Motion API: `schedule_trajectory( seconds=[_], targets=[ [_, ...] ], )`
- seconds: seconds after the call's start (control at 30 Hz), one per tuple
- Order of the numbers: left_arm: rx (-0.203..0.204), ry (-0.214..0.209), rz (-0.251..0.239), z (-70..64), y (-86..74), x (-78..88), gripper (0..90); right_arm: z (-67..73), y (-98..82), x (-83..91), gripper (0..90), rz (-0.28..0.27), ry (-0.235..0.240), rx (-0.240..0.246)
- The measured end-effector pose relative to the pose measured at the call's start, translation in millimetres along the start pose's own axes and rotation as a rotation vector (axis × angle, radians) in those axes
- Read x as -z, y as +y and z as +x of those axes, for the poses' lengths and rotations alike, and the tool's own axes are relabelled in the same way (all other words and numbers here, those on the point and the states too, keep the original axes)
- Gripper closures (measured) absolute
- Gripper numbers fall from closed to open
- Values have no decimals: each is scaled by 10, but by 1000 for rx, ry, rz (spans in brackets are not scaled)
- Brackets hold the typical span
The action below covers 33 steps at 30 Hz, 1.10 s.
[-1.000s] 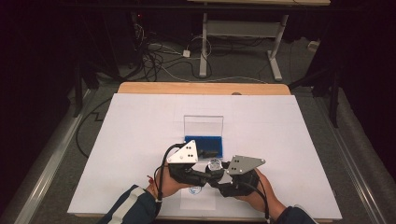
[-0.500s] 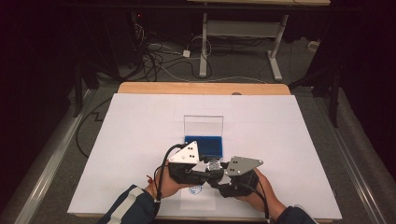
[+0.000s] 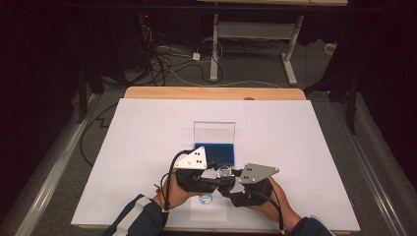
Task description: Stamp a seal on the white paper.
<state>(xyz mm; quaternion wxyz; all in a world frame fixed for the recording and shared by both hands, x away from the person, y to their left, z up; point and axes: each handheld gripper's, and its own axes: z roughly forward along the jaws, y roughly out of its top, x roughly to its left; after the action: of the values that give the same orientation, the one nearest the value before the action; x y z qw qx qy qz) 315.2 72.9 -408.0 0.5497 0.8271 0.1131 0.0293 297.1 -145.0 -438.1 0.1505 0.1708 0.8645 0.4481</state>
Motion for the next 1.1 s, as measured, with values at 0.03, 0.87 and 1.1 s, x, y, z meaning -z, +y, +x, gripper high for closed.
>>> schedule_trajectory(
  seconds=[0.03,0.87,1.1],
  targets=[
    [3,-3,-5,1,-1,3,545,0,2,-2,333,3,-9,2],
    [-5,24,-32,47,23,120,545,7,-24,-30,221,35,19,-8],
    [-6,41,-41,74,28,204,545,10,-40,52,212,10,-3,15]
  ],
)
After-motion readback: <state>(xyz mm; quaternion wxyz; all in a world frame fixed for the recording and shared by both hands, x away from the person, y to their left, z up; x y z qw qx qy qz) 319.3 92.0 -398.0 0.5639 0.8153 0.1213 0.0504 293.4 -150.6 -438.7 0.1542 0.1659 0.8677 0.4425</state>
